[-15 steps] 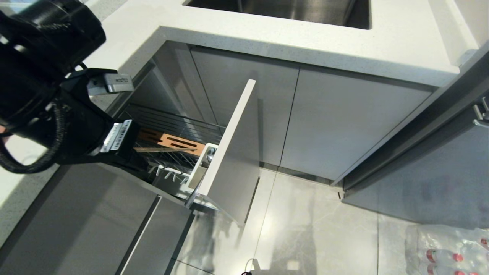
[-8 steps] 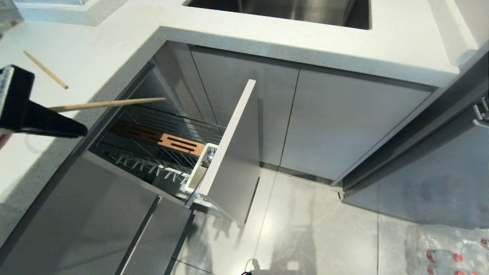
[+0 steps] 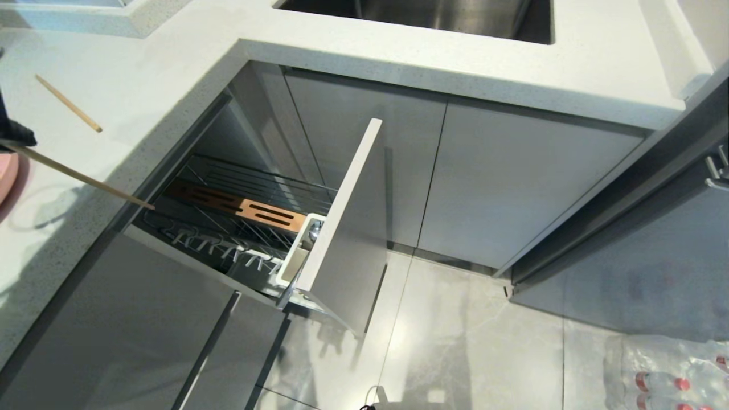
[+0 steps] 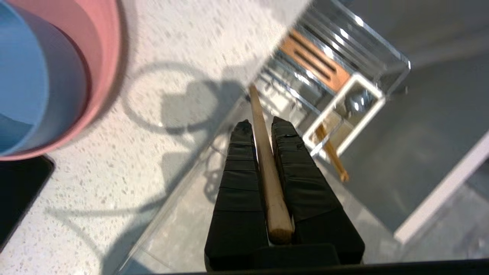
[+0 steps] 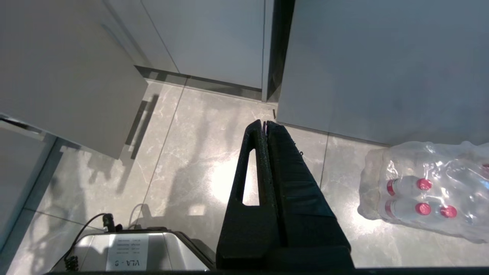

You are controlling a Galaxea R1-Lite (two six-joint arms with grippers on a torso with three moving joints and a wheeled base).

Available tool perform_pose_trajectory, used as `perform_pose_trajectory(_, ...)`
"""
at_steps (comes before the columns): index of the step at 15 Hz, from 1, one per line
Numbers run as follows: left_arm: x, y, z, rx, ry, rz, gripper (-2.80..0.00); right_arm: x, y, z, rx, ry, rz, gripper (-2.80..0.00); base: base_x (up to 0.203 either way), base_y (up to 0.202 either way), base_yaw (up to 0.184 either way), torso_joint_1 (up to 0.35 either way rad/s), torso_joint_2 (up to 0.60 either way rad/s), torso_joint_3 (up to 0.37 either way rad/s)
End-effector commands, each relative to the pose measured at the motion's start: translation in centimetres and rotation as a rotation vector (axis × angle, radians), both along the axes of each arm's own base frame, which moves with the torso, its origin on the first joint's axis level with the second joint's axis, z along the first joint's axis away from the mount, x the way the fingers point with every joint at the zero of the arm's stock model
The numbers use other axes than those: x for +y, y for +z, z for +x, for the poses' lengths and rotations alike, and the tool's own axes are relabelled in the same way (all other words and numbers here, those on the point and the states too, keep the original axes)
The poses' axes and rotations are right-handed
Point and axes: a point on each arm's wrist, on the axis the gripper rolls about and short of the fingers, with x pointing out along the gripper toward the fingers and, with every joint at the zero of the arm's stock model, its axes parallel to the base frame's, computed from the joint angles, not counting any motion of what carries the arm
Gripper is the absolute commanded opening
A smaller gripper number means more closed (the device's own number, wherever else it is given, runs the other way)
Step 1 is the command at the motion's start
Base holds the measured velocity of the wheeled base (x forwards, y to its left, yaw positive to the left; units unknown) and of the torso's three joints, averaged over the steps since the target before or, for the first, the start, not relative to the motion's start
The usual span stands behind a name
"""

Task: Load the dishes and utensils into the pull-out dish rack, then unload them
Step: Take the chopsticks out of the cupboard

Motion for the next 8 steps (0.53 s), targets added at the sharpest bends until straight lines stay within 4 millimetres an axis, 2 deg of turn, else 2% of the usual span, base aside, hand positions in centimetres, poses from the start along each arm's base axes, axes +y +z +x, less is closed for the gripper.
perform_pose_trajectory(1, -0.08, -0.11, 0.82, -0.001, 0.035, 0.006, -2.8, 0.0, 0.01, 0.01, 0.001, 0.0, 0.0, -2.8, 0.0, 0.0, 0.0, 0.0, 0.0, 0.0)
perform_pose_trajectory(4, 0.2, 0.23, 1.72, -0.05, 0.102, -0.001, -2.8, 0.0, 0.0, 0.0, 0.0, 0.0, 0.0, -2.8, 0.0, 0.0, 0.0, 0.0, 0.0, 0.0)
perform_pose_trajectory(8, 0.41, 0.45, 1.27, -0.066, 0.105, -0.006, -2.8, 0.0, 0.01, 0.01, 0.001, 0.0, 0.0, -2.8, 0.0, 0.0, 0.0, 0.0, 0.0, 0.0)
